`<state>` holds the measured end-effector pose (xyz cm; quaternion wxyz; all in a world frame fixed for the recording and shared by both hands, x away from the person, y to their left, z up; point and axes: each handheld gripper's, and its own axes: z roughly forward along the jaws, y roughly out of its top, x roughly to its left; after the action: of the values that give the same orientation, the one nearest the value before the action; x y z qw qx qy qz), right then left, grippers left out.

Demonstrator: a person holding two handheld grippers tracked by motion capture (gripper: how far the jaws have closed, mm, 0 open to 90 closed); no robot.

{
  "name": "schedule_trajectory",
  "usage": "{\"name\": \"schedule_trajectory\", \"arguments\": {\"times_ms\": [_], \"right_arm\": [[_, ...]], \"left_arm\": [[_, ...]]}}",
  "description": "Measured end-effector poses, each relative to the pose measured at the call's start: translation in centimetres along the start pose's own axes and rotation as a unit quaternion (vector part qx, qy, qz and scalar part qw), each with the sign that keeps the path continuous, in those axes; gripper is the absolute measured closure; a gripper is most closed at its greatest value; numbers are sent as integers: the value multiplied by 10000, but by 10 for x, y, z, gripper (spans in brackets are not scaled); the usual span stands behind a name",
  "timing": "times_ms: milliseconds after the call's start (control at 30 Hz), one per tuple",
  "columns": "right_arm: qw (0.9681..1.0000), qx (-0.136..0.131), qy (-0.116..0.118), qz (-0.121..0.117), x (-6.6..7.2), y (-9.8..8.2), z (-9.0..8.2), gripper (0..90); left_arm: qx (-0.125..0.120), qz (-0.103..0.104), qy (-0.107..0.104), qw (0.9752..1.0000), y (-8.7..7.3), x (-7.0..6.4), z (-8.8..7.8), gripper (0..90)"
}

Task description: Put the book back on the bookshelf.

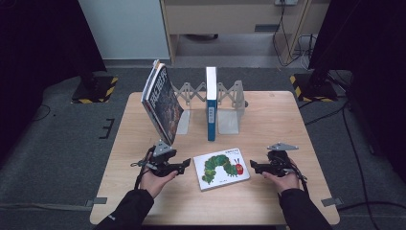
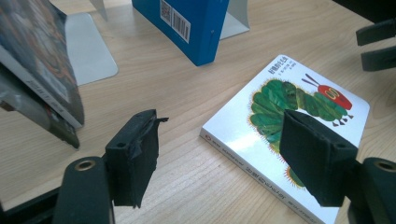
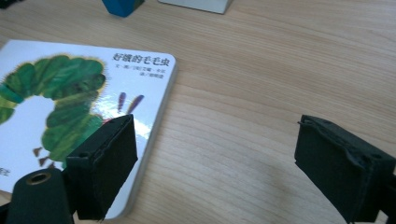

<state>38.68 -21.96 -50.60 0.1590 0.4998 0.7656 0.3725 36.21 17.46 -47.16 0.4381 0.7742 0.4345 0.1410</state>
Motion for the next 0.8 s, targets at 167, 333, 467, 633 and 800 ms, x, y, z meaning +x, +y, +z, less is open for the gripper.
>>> {"name": "schedule_trajectory", "arguments": {"times_ms": [167,333,467,633,800], "right_arm": [[9996,-46,152,242,3,4,-2,143],[9985,-153,372,358,9,8,-4,158],[9991,-72,399,124,16,10,2,161],[9988,-27,485,47,24,12,9,162],[9982,42,600,10,31,11,14,161]], "left_arm": [[142,-94,-221,9996,-5,-4,10,275],[335,106,-217,9991,-9,-10,20,269],[406,122,-304,9986,-12,-12,25,262],[519,3,-411,9978,-17,-11,32,256],[682,178,-450,9965,-21,-15,39,252]]}}
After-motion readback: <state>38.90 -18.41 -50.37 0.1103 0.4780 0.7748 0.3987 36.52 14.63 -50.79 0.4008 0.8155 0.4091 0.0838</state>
